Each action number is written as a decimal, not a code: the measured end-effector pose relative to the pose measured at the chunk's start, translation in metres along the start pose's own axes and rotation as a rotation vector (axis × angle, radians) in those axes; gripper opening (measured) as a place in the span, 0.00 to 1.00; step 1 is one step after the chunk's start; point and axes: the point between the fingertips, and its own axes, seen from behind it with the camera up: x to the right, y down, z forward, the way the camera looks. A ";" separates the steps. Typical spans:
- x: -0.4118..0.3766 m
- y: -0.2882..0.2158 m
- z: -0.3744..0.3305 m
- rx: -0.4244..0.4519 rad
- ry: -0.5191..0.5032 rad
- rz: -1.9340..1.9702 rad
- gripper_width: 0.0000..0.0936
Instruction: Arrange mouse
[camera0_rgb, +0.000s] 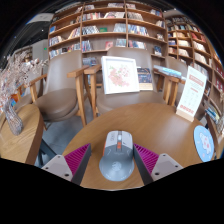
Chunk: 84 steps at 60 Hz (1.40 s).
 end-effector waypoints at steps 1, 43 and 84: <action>0.000 -0.001 0.001 0.001 -0.003 -0.004 0.90; 0.066 -0.076 -0.072 0.118 -0.031 -0.050 0.47; 0.394 0.015 -0.063 0.006 0.183 0.109 0.46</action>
